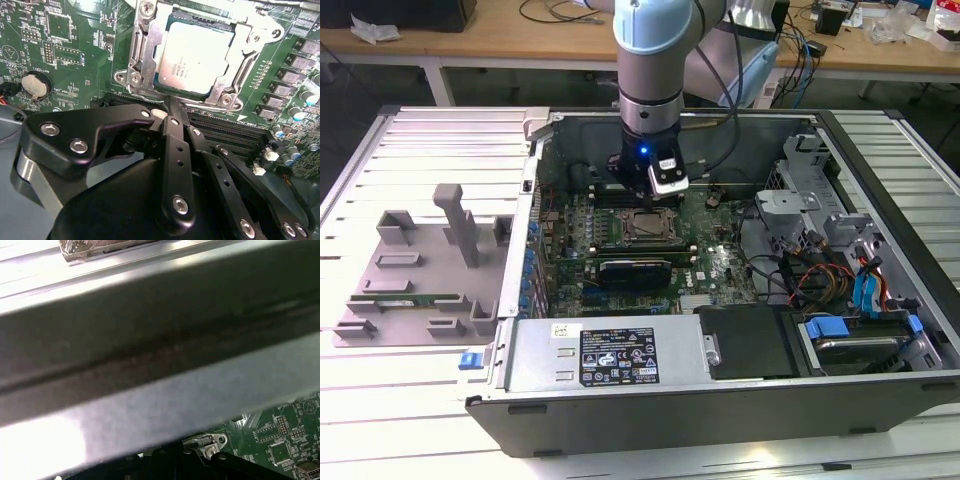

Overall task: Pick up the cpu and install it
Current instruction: 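Install the first cpu locking lever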

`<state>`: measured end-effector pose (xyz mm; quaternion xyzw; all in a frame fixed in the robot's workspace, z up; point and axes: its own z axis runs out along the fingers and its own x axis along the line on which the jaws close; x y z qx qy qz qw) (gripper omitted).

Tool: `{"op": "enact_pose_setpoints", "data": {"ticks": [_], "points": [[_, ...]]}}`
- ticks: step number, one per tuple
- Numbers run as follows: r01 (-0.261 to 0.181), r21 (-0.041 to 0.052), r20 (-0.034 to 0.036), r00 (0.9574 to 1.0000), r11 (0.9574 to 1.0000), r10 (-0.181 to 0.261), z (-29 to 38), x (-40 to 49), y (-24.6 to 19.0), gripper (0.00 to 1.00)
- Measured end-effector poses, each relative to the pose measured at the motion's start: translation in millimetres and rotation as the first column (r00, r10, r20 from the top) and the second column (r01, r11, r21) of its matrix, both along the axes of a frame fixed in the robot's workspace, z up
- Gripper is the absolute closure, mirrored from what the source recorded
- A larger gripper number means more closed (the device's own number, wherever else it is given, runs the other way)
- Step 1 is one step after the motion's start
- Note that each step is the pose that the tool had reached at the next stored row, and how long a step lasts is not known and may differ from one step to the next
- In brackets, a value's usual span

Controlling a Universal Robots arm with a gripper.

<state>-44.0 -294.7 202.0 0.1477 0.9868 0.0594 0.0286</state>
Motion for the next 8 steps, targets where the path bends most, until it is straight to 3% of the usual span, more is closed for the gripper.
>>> {"op": "enact_pose_setpoints", "data": {"ticks": [8], "points": [[0.0, 0.0001, -0.0002, 1.0, 1.0, 0.0, -2.8, 1.2, -0.4, 0.89]]}}
